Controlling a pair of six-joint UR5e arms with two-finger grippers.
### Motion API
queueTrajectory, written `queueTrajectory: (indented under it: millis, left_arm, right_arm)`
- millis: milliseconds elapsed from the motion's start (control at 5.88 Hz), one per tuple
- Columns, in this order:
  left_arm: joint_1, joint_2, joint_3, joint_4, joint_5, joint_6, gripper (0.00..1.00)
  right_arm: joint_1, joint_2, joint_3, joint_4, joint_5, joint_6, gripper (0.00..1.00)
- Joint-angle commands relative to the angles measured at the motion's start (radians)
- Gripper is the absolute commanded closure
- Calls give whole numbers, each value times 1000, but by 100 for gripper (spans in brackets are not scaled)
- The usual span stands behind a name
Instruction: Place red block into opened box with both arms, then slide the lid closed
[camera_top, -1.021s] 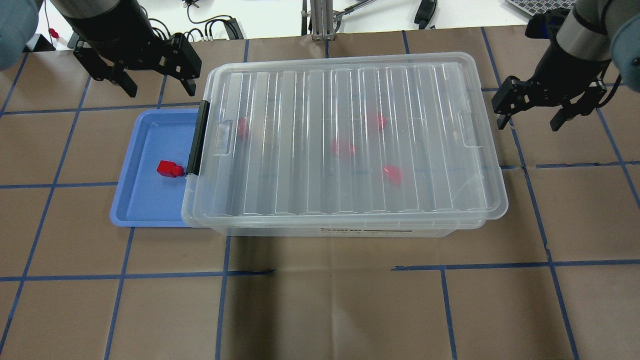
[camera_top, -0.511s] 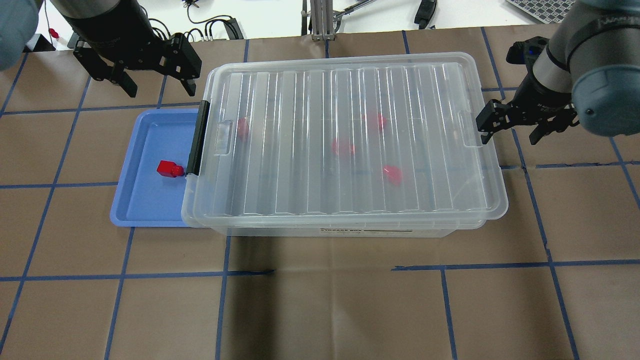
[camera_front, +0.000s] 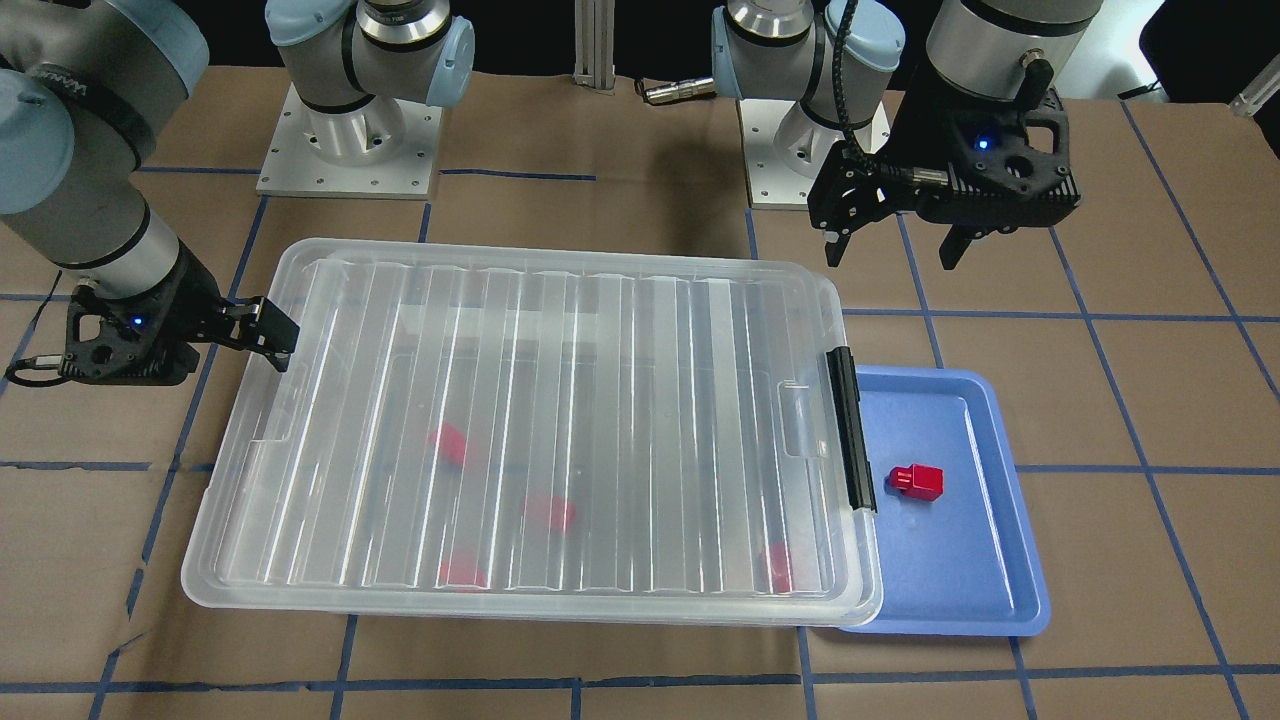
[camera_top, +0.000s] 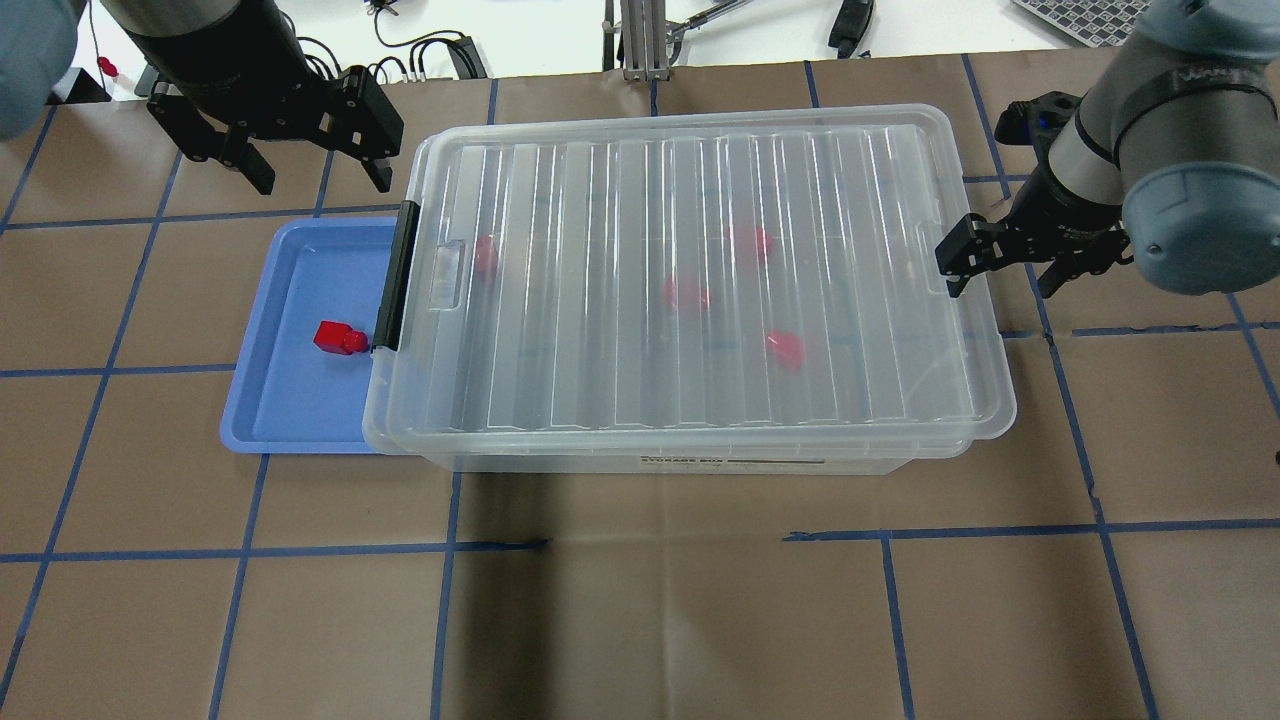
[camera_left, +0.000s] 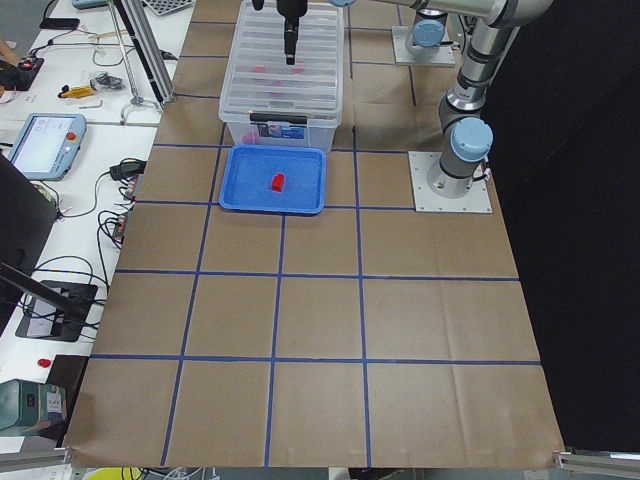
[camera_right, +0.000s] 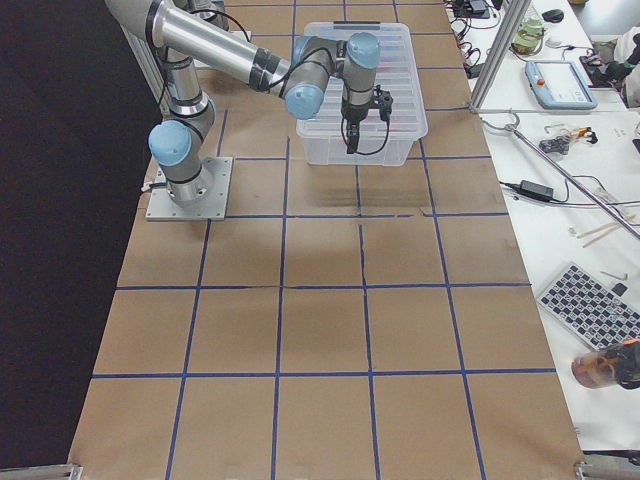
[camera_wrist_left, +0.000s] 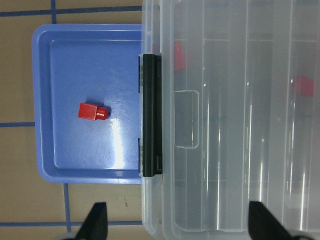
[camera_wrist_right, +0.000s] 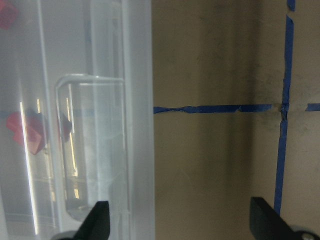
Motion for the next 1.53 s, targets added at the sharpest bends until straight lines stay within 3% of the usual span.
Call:
queueTrajectory:
  millis: [0, 1362]
  left_arm:
    - [0, 0, 0, 0, 0, 0, 2]
    - [3, -3, 9, -2, 3, 11, 2]
  right_arm:
    - [-1, 2, 2, -19, -5, 0, 0]
    - [-15, 5, 2, -57, -100, -80, 0]
